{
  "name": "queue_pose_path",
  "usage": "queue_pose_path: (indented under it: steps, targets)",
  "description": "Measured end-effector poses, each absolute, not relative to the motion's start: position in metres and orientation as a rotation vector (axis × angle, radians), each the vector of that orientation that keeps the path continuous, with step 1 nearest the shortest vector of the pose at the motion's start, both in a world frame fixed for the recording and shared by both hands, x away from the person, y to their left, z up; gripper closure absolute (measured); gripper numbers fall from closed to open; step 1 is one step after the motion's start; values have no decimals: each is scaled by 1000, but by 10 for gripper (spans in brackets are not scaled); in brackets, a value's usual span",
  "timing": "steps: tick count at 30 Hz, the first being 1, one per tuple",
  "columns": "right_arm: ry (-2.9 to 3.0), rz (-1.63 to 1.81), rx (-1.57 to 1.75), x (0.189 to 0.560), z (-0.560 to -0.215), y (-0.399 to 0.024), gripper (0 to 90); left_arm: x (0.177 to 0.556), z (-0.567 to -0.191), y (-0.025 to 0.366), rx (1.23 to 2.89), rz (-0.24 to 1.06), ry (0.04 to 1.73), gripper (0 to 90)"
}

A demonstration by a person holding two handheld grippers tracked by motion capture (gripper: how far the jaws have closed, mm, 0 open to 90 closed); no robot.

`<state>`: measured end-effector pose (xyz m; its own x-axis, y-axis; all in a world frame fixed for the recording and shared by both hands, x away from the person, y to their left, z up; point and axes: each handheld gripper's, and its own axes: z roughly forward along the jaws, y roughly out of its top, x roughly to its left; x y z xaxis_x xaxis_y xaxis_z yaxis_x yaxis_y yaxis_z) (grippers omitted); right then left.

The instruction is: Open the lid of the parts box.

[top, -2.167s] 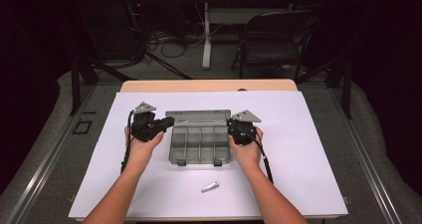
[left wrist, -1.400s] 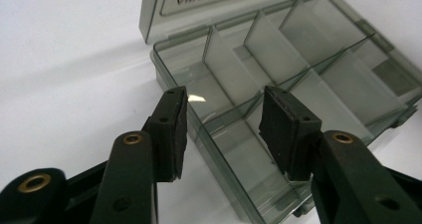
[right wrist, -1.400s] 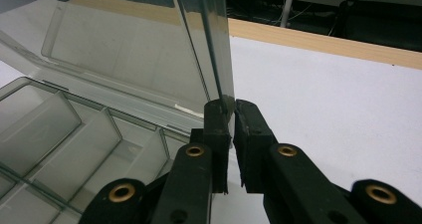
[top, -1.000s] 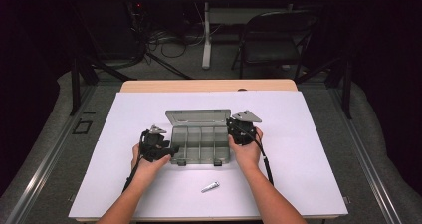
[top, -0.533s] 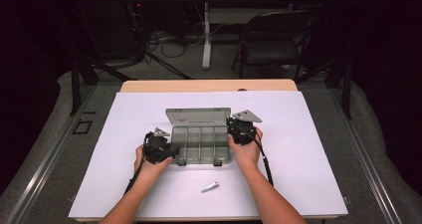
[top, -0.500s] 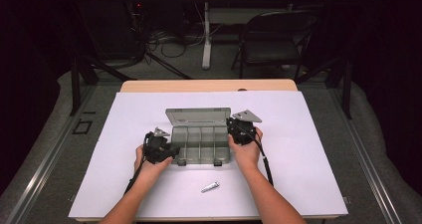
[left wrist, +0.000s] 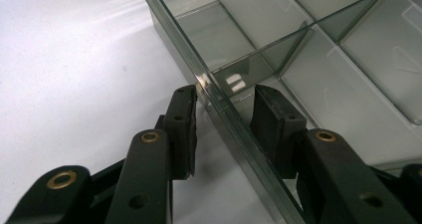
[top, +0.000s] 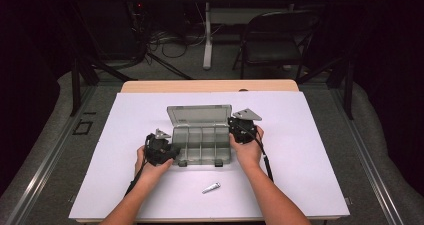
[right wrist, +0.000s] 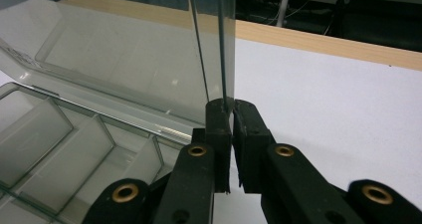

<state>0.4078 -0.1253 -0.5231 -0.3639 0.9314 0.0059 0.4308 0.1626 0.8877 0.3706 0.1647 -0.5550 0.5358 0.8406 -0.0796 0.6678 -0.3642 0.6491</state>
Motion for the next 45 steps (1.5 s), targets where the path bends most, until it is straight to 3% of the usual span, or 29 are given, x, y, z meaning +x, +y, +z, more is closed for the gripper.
queue_pose_path:
  steps: [45]
  targets:
    - [1908, 1109, 1515, 441, -512, -123, 883, 370, -556, 164, 2129, 360, 1223, 630]
